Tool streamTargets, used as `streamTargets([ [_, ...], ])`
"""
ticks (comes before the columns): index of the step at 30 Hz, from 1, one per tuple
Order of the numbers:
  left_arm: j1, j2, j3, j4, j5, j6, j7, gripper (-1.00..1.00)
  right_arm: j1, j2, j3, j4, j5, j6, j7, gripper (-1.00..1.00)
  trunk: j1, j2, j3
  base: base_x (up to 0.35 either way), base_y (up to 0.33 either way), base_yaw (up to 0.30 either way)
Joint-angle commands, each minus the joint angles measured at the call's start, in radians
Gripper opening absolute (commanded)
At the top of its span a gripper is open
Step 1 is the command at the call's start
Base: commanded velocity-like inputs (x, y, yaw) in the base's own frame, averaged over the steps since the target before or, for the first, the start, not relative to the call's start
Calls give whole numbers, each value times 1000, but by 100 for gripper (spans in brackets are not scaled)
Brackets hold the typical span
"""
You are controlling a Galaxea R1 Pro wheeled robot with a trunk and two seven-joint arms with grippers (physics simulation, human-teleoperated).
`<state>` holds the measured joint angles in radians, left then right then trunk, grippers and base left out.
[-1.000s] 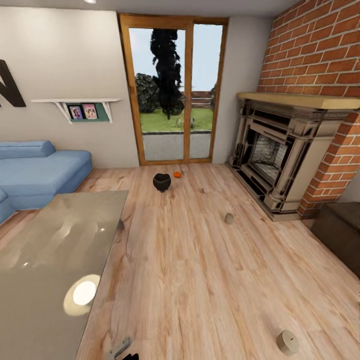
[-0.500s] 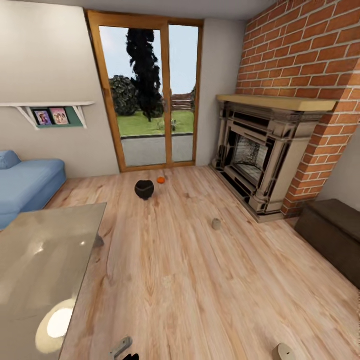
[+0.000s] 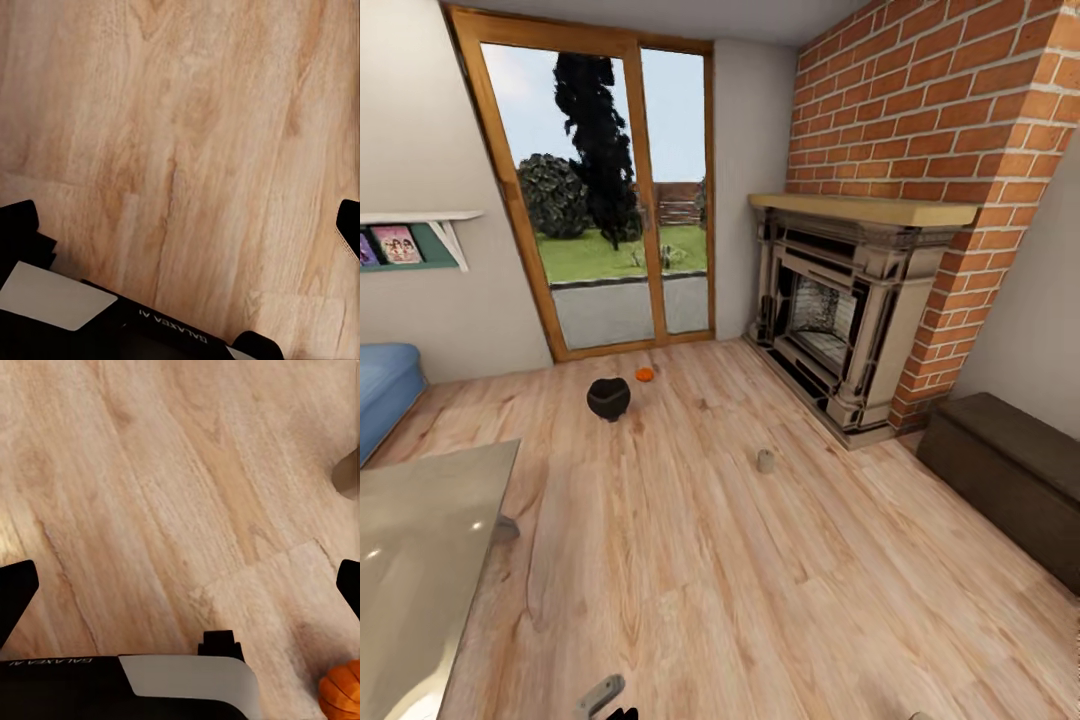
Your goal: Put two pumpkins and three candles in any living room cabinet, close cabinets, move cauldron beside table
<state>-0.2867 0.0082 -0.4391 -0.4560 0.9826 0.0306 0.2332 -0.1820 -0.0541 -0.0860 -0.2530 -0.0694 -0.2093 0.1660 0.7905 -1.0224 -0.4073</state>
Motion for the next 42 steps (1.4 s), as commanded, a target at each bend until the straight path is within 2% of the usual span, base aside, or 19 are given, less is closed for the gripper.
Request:
streamTargets([
  [1,0,1,-4,-3,2,3,8,100,-1,0,-8,1,-7,-2,10,100,1,-1,0,313,142,-255],
  [15,0,1,-6,5,2,2,8,100,-1,0,-8,1,-7,-2,10,100,1,-1,10,330,88,-257],
  [33,0,0,-6,5,1,2,8,100,-1,0,-8,3,-7,-2,10,100,1,-1,23,294,164,-258],
  [42,0,0,-6,5,1,2,8,100,-1,0,-8,3,-7,-4,10,100,1,-1,30,180,19,-258],
])
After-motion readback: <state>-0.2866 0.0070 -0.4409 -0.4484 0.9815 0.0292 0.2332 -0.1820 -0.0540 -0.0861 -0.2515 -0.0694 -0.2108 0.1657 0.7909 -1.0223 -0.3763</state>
